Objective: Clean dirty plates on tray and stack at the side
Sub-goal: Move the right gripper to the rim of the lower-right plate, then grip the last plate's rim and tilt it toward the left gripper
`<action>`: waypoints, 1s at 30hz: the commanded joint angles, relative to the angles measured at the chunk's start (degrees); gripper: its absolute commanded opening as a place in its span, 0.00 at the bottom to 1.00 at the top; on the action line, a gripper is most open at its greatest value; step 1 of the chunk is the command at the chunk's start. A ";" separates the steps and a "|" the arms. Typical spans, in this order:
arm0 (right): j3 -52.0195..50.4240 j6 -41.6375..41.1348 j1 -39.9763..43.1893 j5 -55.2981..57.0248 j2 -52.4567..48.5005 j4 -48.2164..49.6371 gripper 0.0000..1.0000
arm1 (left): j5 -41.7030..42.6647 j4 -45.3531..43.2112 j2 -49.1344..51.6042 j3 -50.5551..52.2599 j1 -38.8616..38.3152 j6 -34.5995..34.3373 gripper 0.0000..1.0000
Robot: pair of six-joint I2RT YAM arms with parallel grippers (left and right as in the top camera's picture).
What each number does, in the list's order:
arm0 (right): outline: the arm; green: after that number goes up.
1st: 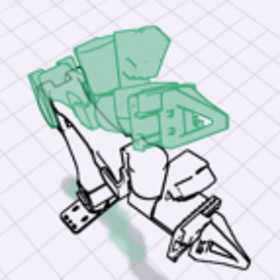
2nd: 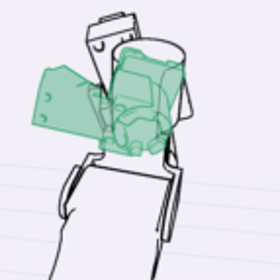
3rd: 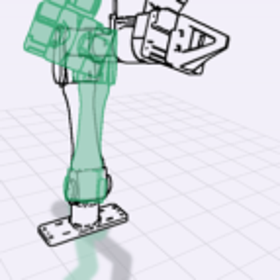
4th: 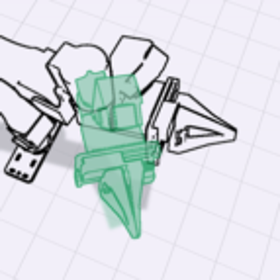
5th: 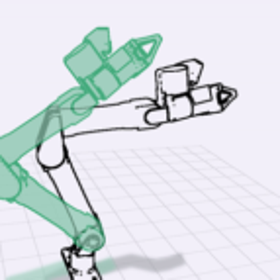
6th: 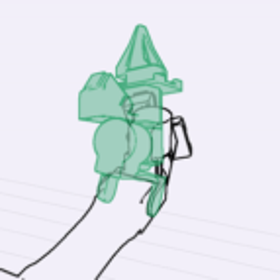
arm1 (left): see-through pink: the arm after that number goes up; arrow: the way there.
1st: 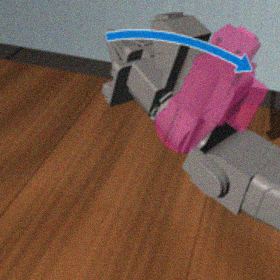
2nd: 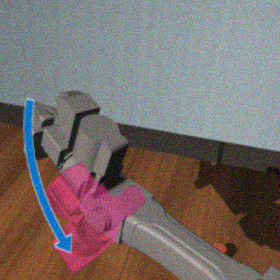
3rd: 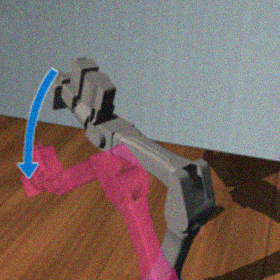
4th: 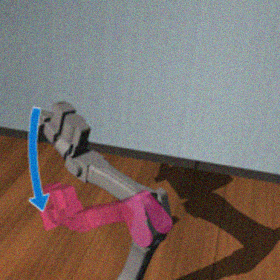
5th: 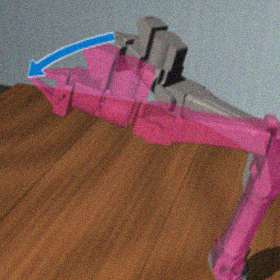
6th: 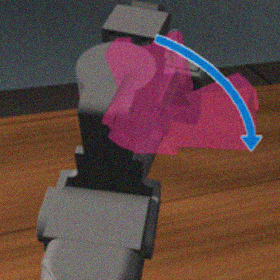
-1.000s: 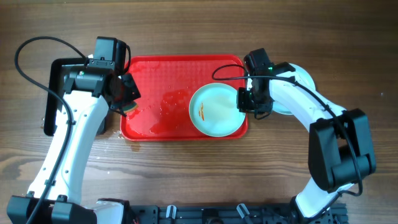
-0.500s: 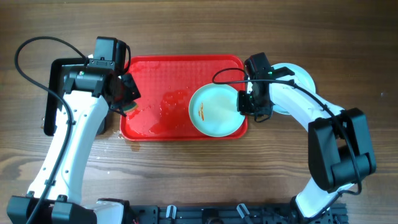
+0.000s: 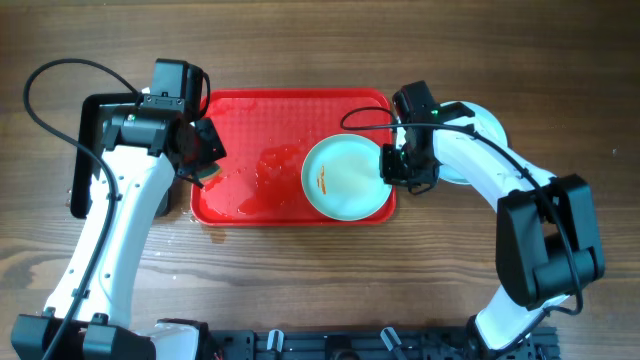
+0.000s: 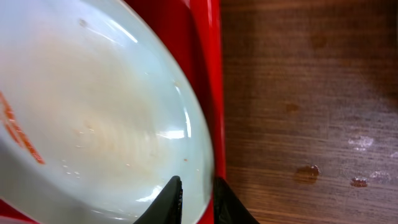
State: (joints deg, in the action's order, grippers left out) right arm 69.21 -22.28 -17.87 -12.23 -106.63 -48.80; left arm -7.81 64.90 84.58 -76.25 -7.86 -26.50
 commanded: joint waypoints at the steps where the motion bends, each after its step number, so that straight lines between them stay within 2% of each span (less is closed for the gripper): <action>1: 1.25 -0.42 -0.31 -1.36 1.11 -0.11 0.18 | -0.59 -0.17 0.02 -0.48 0.13 -0.74 0.04; 13: -0.59 -0.02 -0.28 5.22 1.09 1.40 0.21 | -0.59 0.09 0.02 -0.48 0.13 0.57 0.04; 30: -1.73 -0.42 -0.35 -3.17 0.96 4.55 0.16 | -0.57 -0.15 0.02 -0.48 0.13 0.57 0.04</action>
State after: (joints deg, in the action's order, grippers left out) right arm 67.83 -22.50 -17.87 -13.65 -106.63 -44.47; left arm -7.81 64.93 84.58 -76.25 -7.86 -26.44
